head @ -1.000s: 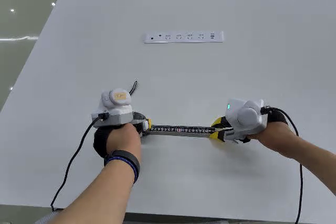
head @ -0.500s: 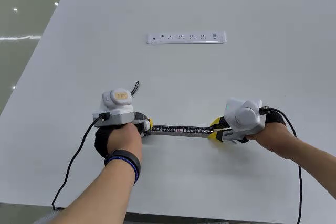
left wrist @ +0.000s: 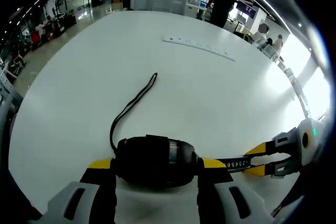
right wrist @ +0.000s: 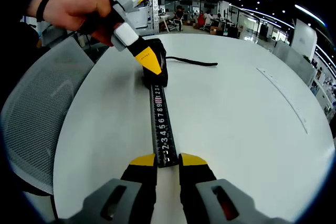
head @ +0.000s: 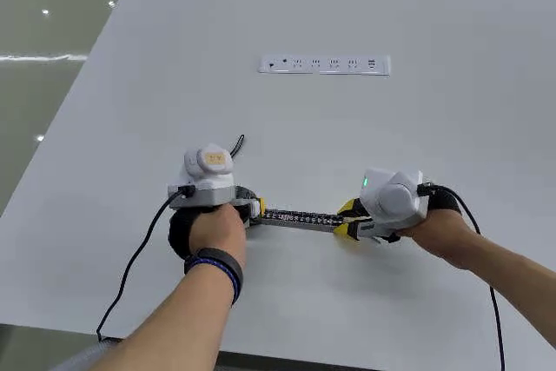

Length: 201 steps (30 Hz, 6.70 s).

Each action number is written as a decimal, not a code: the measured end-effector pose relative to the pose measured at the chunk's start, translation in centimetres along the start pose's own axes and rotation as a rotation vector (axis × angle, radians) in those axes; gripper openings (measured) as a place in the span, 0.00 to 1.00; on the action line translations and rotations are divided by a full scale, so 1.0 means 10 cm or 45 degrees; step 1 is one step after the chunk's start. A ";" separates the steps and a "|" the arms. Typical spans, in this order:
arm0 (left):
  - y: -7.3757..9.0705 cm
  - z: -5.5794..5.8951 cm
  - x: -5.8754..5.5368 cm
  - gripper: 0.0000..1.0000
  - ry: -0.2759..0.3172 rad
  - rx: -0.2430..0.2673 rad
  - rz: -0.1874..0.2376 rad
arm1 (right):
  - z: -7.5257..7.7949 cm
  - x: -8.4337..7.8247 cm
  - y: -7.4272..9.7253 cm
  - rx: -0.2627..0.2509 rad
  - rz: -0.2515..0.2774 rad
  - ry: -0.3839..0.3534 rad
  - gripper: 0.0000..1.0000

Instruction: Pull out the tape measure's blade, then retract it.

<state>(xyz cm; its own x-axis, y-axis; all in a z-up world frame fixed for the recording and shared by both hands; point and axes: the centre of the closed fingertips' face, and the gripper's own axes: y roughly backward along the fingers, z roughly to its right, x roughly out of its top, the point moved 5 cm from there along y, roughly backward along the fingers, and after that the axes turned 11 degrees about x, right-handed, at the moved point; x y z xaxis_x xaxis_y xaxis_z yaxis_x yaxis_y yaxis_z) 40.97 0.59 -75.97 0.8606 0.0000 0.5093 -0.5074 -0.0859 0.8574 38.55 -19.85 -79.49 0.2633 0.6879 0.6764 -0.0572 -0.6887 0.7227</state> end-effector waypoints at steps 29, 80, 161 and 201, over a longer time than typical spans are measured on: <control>-0.05 0.00 0.01 0.59 -0.002 -0.017 -0.003 | 0.02 0.06 -0.07 0.040 -0.005 0.000 0.15; 0.00 -0.03 0.07 0.58 -0.101 -0.188 0.033 | 0.04 0.04 -0.07 0.017 0.078 -0.071 0.14; -0.03 -0.07 0.05 0.57 -0.034 -0.224 0.004 | 0.11 0.52 -0.50 0.104 0.017 0.001 0.14; 0.02 -0.07 0.04 0.56 -0.033 -0.241 -0.002 | 0.09 0.70 -0.69 0.134 -0.035 0.051 0.14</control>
<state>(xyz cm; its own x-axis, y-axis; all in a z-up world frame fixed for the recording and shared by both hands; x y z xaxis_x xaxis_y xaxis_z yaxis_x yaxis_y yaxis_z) 41.22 1.30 -75.56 0.8610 -0.0255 0.5079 -0.5031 0.1031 0.8581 41.61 -10.48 -79.87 0.2246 0.7139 0.6632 0.0513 -0.6883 0.7236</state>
